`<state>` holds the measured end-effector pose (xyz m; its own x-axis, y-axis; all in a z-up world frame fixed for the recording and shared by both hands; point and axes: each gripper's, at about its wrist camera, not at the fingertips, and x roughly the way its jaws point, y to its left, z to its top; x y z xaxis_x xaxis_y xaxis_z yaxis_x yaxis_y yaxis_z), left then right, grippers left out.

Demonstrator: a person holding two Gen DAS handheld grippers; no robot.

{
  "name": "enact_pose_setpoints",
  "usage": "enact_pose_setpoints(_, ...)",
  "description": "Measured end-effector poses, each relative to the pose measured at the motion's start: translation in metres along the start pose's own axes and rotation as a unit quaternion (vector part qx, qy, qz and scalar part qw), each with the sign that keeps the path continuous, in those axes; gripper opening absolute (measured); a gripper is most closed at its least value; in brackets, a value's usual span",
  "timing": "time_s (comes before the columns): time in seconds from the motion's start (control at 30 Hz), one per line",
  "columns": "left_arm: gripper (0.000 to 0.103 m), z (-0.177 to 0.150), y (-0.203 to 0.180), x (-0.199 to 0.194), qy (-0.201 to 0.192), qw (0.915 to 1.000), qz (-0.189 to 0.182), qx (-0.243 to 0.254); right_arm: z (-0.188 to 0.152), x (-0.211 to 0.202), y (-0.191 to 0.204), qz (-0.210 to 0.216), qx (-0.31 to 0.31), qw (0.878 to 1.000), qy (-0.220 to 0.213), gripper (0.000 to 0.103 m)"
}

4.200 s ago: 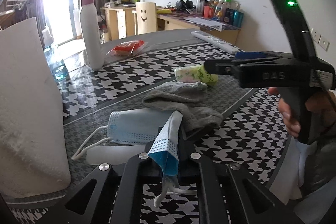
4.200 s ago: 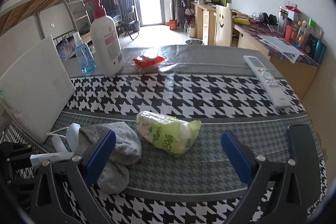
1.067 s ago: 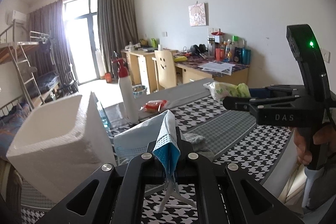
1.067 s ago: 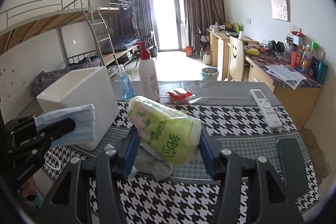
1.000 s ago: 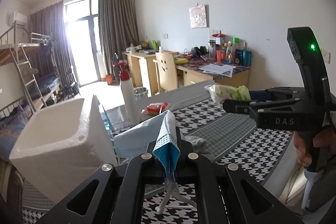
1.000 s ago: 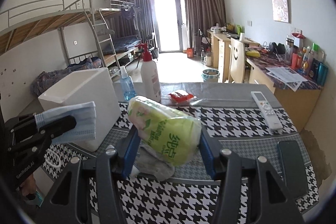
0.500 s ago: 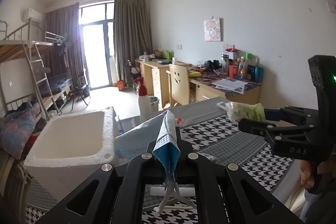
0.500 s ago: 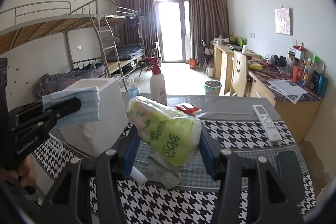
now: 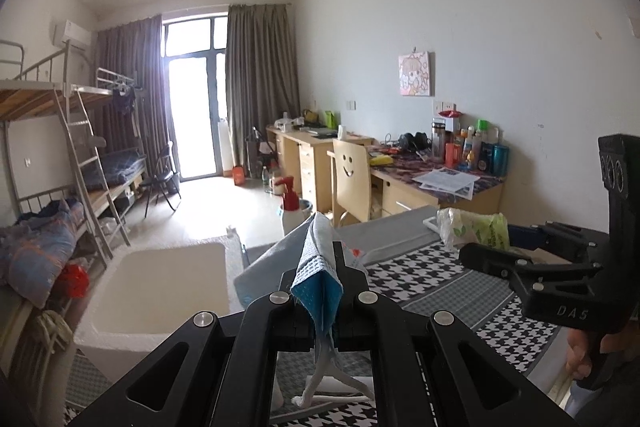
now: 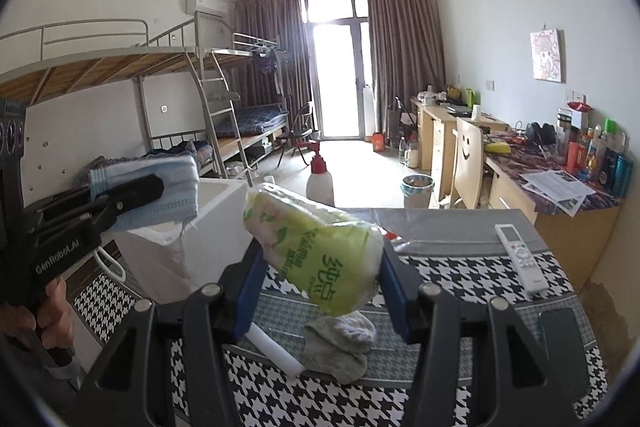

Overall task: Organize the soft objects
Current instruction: 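Carry the blue mask and green tissue pack over the white foam box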

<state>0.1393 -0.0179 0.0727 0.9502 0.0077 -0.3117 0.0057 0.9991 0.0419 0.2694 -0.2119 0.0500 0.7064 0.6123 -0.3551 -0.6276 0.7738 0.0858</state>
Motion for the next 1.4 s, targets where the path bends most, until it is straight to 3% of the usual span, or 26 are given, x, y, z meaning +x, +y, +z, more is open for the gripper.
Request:
enact_pose_setpoints(0.2,0.005,0.012,0.008,-0.008,-0.022,0.9997,0.009,-0.002,0.005,-0.002,0.005,0.008,-0.007,1.0,-0.011,0.059)
enact_pose_setpoints(0.6,0.005,0.024,0.025,-0.009,-0.043,0.997,0.064,-0.007,0.011,0.002,0.016,0.032,-0.02,0.999,-0.016,0.059)
enact_pose_setpoints(1.13,0.005,0.019,0.06,-0.002,-0.016,0.9892,0.139,-0.044,0.017,0.025,0.044,0.087,-0.048,0.995,-0.007,0.059)
enact_pose_setpoints(1.4,0.005,0.015,0.079,0.015,0.004,0.9879,0.143,-0.058,0.015,0.03,0.052,0.088,-0.056,0.995,0.002,0.059)
